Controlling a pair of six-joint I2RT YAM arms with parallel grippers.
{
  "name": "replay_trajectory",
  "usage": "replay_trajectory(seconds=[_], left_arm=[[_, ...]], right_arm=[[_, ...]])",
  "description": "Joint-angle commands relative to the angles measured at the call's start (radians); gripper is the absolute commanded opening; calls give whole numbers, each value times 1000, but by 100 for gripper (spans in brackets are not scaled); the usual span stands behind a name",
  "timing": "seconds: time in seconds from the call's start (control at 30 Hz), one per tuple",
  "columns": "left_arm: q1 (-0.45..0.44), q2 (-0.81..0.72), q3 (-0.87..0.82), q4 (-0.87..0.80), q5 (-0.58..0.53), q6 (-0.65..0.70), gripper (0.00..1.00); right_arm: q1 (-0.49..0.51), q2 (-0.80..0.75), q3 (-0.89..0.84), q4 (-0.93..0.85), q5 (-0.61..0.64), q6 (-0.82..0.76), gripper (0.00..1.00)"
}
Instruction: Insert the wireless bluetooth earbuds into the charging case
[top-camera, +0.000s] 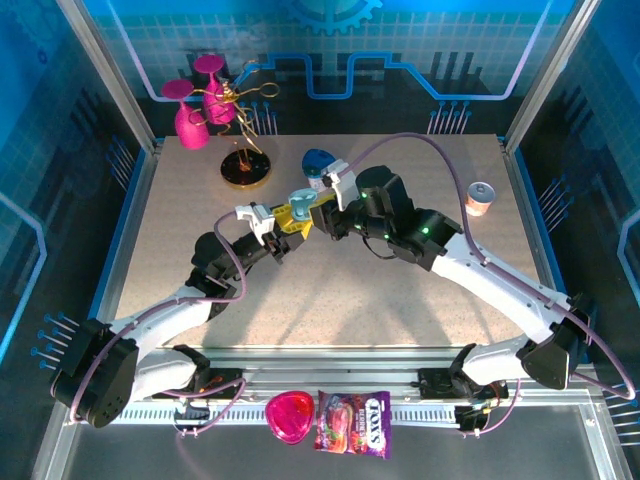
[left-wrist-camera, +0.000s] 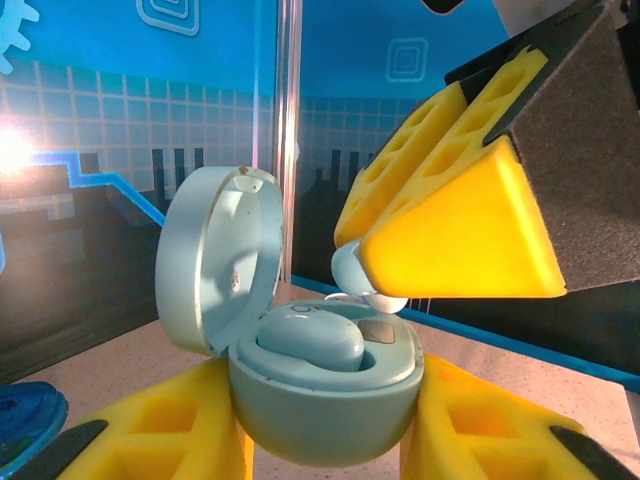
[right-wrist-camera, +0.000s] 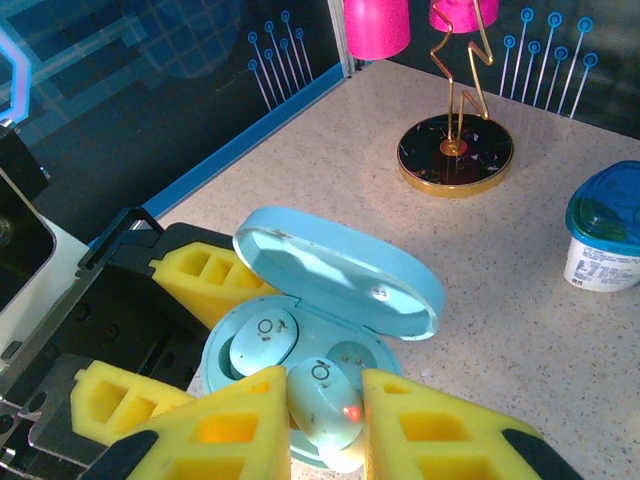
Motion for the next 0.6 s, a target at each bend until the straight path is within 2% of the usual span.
replay_trajectory(seconds=[0.0, 0.57], left_arm=[[-5, -21, 18, 43, 27, -15, 32], [-6, -31, 18, 60, 6, -25, 32]], right_arm=[[7, 10, 16, 45, -13, -3, 21], [-22, 19, -47, 103, -47, 40, 21]])
